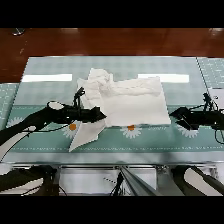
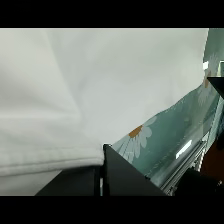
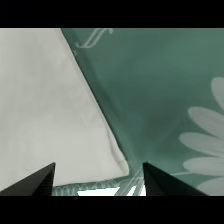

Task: Fold the shirts.

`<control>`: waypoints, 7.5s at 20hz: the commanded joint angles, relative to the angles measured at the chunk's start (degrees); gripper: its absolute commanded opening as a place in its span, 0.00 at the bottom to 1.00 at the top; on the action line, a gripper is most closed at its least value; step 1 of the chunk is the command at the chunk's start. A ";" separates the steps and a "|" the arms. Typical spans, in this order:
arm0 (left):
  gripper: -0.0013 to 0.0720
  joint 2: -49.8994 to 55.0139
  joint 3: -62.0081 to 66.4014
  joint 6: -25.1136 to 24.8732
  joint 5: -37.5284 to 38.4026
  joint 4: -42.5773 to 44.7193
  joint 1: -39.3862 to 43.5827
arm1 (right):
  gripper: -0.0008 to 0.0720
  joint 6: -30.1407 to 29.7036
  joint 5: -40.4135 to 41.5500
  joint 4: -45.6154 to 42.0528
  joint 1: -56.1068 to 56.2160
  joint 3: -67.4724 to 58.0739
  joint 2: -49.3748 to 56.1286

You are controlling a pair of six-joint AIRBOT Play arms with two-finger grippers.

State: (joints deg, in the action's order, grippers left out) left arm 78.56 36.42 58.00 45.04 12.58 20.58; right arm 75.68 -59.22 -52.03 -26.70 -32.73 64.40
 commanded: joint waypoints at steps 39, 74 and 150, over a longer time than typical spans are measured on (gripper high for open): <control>0.05 -56.96 59.17 24.48 22.14 65.88 -38.29 | 0.05 11.21 -25.24 -25.00 14.29 -79.91 -29.40; 0.98 1.77 30.97 12.22 33.53 31.32 -43.69 | 0.87 4.72 -21.75 3.93 2.43 -60.98 26.56; 0.05 -24.00 20.98 3.37 17.64 6.60 -45.13 | 0.05 -3.74 -13.64 9.27 2.56 -50.27 1.49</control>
State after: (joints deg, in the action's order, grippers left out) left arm 58.41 44.21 61.28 65.56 26.37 -24.60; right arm 69.41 -75.44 -41.54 -26.44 -63.94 67.92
